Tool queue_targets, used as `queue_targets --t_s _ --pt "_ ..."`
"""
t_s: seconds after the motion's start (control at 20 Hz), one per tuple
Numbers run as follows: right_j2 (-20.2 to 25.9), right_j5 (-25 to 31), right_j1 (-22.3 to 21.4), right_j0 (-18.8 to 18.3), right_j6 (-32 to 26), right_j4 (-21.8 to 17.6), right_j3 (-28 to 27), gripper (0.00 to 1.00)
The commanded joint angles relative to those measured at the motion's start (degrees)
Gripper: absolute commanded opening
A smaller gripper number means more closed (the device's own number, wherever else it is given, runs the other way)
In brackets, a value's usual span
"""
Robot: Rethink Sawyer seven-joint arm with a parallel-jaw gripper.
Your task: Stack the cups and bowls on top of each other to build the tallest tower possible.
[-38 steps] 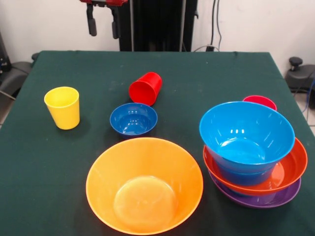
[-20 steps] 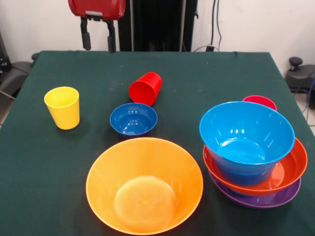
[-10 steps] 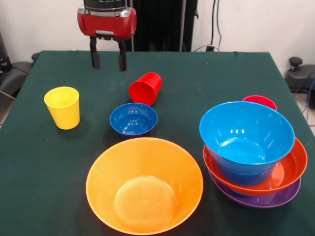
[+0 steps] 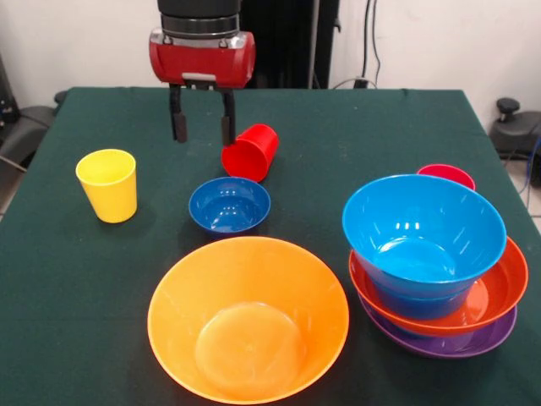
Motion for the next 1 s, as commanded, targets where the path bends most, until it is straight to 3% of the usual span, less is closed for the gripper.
queue_targets --t_s 0.05,0.25,1.0 --pt "-0.7 8.5 5.0 3.5 5.1 1.4 -9.8 1.00" --pt "-1.3 11.1 6.9 4.5 5.1 2.7 -14.0 1.00" --pt "-3.8 26.3 18.6 7.0 6.0 4.0 -37.5 1.00"
